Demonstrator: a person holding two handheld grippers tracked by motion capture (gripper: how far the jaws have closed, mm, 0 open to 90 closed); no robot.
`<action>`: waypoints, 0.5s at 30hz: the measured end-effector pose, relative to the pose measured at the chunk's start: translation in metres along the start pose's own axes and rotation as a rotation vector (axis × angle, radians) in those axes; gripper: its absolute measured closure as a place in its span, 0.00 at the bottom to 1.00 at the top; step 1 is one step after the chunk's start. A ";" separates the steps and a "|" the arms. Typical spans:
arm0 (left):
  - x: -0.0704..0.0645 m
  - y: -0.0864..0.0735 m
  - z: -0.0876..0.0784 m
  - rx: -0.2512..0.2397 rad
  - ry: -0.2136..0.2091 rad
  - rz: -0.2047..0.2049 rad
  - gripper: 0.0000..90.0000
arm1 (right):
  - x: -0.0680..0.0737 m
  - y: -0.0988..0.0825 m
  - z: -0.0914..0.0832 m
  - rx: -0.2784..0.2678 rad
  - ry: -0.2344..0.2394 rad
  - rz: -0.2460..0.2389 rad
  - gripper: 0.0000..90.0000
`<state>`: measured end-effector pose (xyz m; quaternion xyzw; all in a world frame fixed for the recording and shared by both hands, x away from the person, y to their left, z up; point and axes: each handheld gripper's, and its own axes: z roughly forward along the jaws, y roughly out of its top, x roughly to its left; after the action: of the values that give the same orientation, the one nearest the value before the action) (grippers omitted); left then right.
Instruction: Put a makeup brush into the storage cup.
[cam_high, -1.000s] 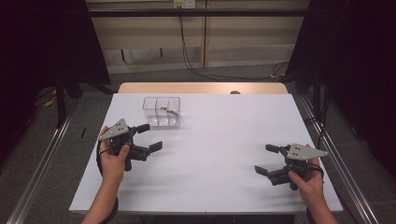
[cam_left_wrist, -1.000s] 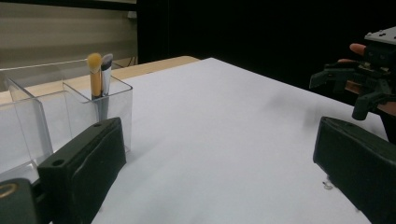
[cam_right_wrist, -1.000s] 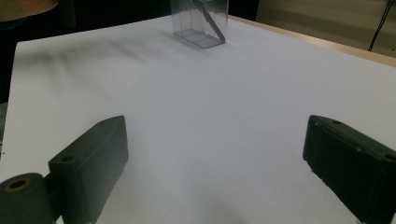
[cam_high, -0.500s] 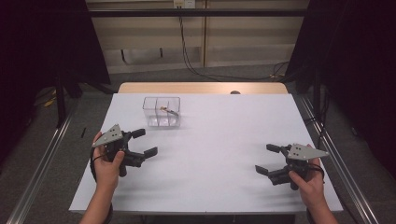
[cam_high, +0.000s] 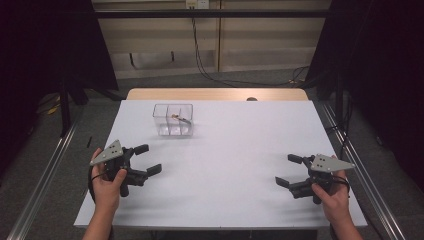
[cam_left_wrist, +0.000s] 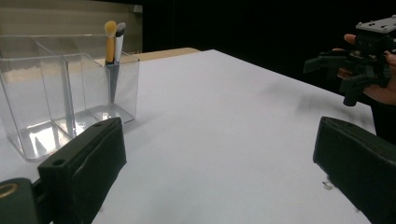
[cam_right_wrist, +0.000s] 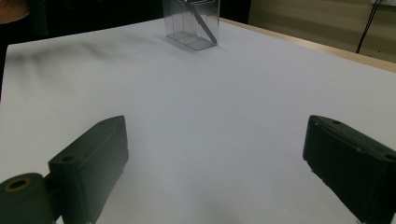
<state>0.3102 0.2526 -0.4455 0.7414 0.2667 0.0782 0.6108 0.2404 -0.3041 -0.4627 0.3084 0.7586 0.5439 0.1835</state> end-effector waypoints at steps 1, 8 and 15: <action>0.000 0.000 -0.001 0.002 0.003 0.001 0.03 | 0.000 0.000 0.000 0.000 0.000 0.000 0.07; -0.001 -0.005 -0.007 0.016 -0.002 0.013 0.03 | -0.001 -0.001 -0.003 -0.003 -0.007 0.005 0.07; 0.001 -0.013 -0.012 0.031 0.016 0.020 0.04 | -0.002 -0.002 -0.005 -0.006 -0.010 0.006 0.07</action>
<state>0.3016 0.2649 -0.4547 0.7528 0.2653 0.0858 0.5963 0.2386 -0.3096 -0.4628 0.3131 0.7551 0.5451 0.1864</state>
